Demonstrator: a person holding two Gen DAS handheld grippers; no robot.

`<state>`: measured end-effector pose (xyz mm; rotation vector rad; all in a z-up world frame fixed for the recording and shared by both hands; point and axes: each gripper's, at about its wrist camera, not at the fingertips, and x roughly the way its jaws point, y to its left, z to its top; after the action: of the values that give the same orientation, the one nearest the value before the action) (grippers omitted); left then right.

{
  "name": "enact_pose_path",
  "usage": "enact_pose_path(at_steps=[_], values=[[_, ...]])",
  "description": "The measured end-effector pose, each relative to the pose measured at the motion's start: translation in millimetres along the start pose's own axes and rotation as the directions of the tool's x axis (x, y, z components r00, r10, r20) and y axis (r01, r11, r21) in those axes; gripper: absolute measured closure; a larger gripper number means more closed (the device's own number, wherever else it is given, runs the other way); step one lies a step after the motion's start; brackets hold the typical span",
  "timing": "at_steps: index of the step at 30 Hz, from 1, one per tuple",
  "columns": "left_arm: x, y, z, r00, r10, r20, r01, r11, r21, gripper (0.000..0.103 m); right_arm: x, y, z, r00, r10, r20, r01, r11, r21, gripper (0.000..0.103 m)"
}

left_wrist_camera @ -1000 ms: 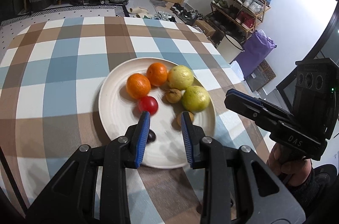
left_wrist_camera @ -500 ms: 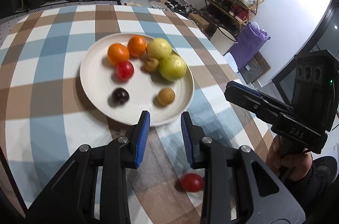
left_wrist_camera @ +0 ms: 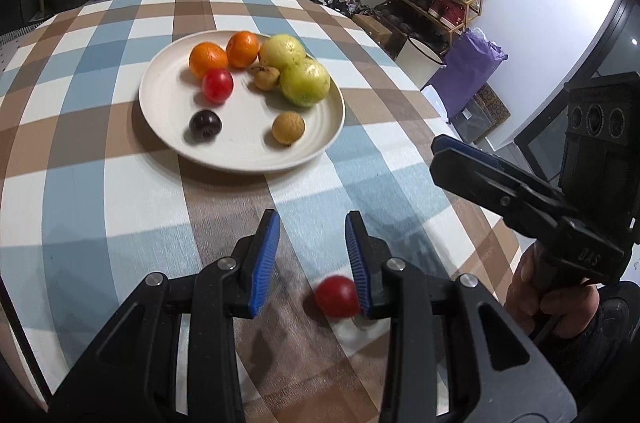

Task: Organize fruits
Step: 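Withdraw both tools from the plate to the last red and dark plums, then grasp the last red plum with the left tool and lift it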

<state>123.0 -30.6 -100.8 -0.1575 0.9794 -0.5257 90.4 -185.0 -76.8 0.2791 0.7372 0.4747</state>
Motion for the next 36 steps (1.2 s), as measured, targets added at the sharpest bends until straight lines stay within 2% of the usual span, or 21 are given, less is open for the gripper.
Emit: enact_pose_path(at_steps=[4, 6, 9, 13, 17, 32, 34, 35, 36], values=[[-1, -2, -11, 1.0, -0.001, -0.011, 0.001, 1.0, -0.001, 0.071, -1, 3, -11, 1.0, 0.017, -0.007, -0.017, 1.0, 0.002, 0.038], [-1, -3, -16, 1.0, 0.0, -0.016, 0.0, 1.0, -0.002, 0.064, -1, 3, -16, 1.0, 0.019, -0.014, -0.019, 1.0, 0.003, 0.037], [0, -2, -22, 1.0, -0.005, -0.025, 0.005, 1.0, -0.005, 0.064, -4, 3, -22, 1.0, 0.015, -0.014, -0.015, 1.0, 0.007, 0.029], [4, -2, -29, 0.999, -0.017, -0.049, 0.016, 1.0, -0.016, 0.063, -8, 2, -27, 1.0, 0.012, -0.015, -0.012, 1.0, 0.012, 0.029], [7, -6, -35, 0.998, -0.029, -0.06, 0.028, 1.0, -0.014, 0.055, -12, 1, -31, 1.0, 0.012, -0.013, -0.012, 1.0, 0.016, 0.027], [16, -10, -40, 0.996, -0.043, -0.079, 0.043, 0.999, -0.008, 0.055, -19, -6, -37, 1.0, 0.013, -0.005, -0.013, 0.999, 0.035, 0.027], [17, -12, -41, 0.995, -0.057, -0.086, 0.057, 0.998, -0.005, 0.06, -19, -7, -37, 1.0, 0.012, -0.006, -0.012, 0.999, 0.038, 0.027], [18, -13, -41, 0.994, -0.064, -0.091, 0.064, 0.998, -0.003, 0.071, -20, -7, -38, 1.0, 0.012, -0.006, -0.012, 0.999, 0.038, 0.027], [18, -14, -41, 0.994, -0.065, -0.092, 0.065, 0.998, 0.007, 0.076, -20, -8, -38, 1.0, 0.013, -0.007, -0.012, 0.999, 0.038, 0.027]])
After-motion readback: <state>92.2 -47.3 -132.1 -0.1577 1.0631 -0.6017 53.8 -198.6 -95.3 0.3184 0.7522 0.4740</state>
